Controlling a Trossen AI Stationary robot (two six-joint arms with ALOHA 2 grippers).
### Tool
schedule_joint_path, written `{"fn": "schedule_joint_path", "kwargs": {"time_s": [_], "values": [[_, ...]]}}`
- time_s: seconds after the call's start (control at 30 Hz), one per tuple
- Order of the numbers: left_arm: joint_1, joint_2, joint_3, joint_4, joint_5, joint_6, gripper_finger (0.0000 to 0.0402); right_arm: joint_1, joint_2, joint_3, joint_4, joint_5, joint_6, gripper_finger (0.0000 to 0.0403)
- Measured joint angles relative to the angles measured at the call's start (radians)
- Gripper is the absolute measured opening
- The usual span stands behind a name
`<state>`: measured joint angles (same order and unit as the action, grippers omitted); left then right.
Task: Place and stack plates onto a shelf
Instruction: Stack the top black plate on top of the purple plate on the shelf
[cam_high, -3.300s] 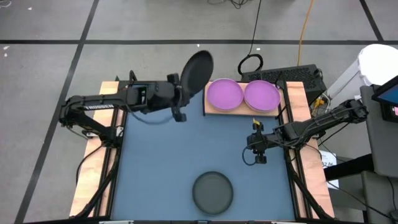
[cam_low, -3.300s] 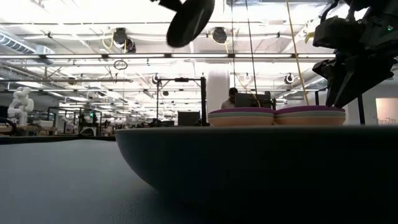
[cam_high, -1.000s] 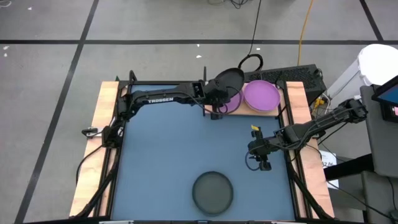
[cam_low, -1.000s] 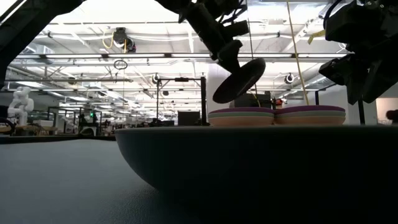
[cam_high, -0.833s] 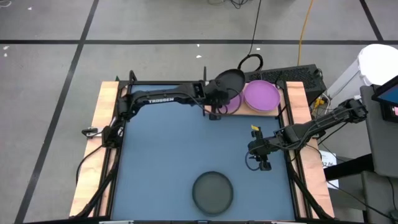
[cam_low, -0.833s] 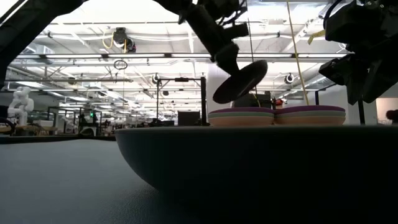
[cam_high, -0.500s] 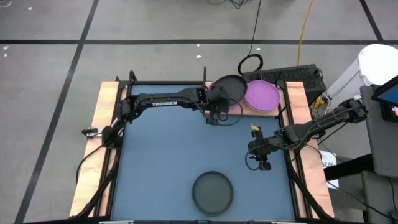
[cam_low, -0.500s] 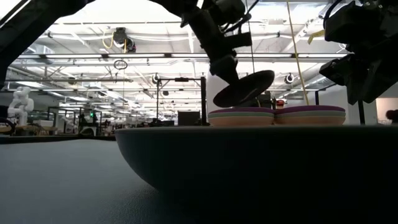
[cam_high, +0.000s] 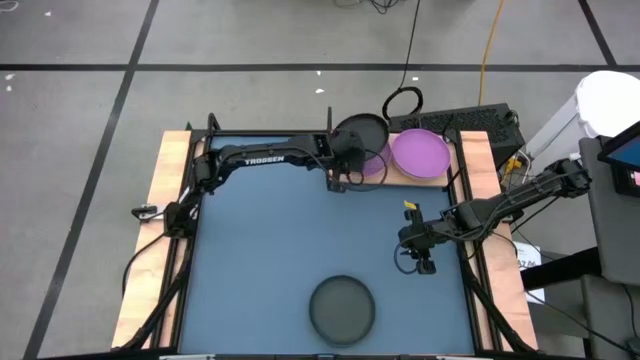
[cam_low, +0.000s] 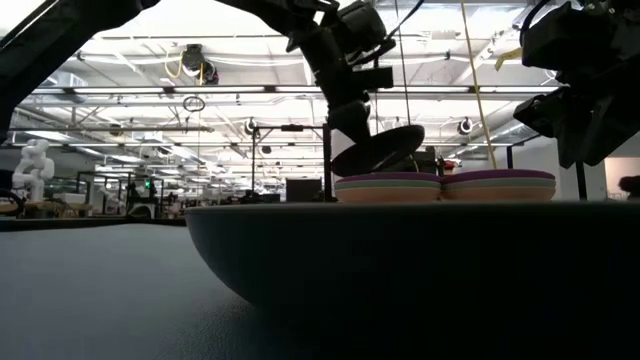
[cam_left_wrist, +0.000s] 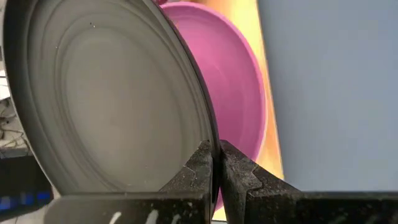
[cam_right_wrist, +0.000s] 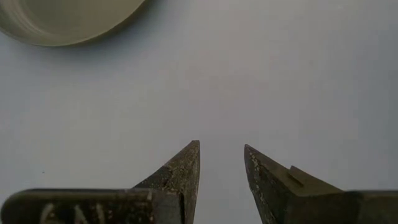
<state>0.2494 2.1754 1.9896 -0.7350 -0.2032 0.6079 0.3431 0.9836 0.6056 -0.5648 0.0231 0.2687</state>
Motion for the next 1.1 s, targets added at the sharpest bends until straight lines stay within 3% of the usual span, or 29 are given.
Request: {"fn": "schedule_joint_path", "kwargs": {"time_s": [0.27,0.93,1.1], "values": [[-0.005,0.007,0.0,-0.001,0.058,0.063,0.002,0.0,0.0,0.0,0.0,0.001,-0.003,0.0111],[-0.007,0.035,0.0,-0.009,0.04,0.087,0.0042,-0.001,0.0,0.0,0.0,0.001,-0.004,0.0111],[-0.007,0.035,0.0,-0.007,0.038,0.071,0.0068,-0.001,0.0,0.0,0.0,0.001,-0.004,0.0111]]}}
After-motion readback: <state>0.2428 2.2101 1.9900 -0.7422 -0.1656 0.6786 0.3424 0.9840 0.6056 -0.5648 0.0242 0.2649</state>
